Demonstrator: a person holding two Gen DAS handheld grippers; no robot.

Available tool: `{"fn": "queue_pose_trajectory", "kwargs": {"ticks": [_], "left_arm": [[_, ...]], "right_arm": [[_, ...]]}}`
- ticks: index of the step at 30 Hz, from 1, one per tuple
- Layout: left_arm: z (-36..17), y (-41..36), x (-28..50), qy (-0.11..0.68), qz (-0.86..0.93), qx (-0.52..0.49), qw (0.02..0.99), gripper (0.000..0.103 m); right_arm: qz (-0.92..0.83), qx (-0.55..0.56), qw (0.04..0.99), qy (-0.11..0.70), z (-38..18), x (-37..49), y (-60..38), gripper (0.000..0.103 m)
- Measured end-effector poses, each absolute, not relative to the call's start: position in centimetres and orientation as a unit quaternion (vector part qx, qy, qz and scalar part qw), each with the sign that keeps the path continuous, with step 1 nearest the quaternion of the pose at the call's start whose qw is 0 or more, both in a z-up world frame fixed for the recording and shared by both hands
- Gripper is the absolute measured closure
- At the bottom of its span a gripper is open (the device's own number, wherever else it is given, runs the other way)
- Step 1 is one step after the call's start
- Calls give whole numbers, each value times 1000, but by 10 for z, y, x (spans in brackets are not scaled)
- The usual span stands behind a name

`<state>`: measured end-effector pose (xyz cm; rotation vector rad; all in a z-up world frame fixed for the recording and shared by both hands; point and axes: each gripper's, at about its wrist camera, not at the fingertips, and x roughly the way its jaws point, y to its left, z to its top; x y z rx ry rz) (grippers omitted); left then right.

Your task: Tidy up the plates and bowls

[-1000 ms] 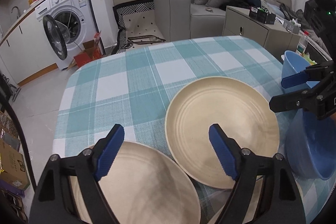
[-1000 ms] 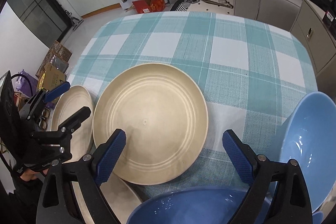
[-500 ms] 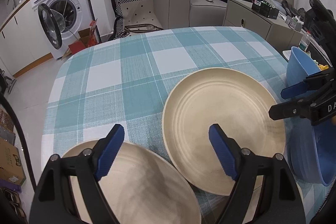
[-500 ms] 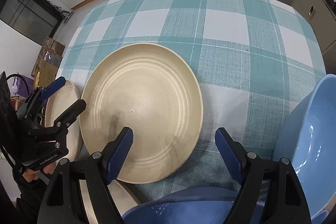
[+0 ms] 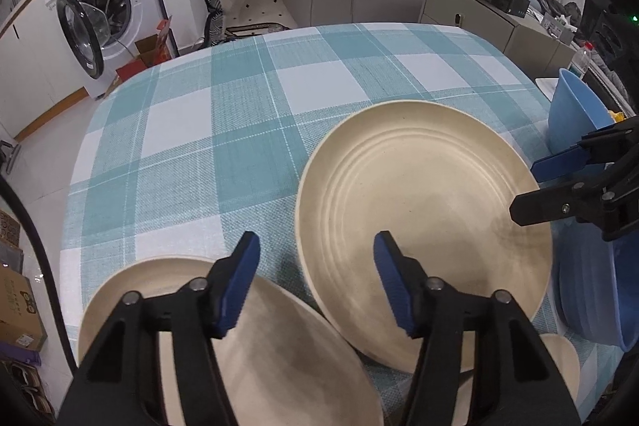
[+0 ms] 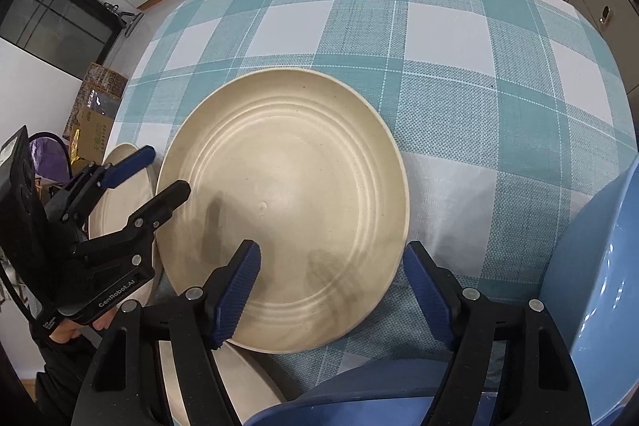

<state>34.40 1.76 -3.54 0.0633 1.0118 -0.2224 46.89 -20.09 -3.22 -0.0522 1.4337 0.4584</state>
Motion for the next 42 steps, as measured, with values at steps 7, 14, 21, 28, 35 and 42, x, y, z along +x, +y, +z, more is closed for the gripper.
{"fn": "queue_pose_trajectory", "kwargs": {"ticks": [7, 14, 21, 28, 35, 42], "left_arm": [[-39, 7, 348, 486, -113, 36, 866, 62], [-38, -2, 353, 483, -130, 31, 865, 72], [-47, 4, 352, 506, -108, 34, 855, 72], [-51, 2, 351, 514, -121, 28, 849, 71], [-51, -4, 349, 518, -129, 25, 845, 70], [-51, -4, 348, 515, -120, 19, 848, 72]], "right_arm": [[213, -11, 731, 648, -28, 468, -207, 29], [202, -34, 743, 637, -20, 469, -203, 34], [171, -39, 744, 645, -28, 472, -220, 35], [161, -33, 736, 656, -37, 475, -220, 35], [173, 5, 727, 665, -42, 476, -224, 35], [170, -11, 730, 661, -46, 476, -221, 45]]}}
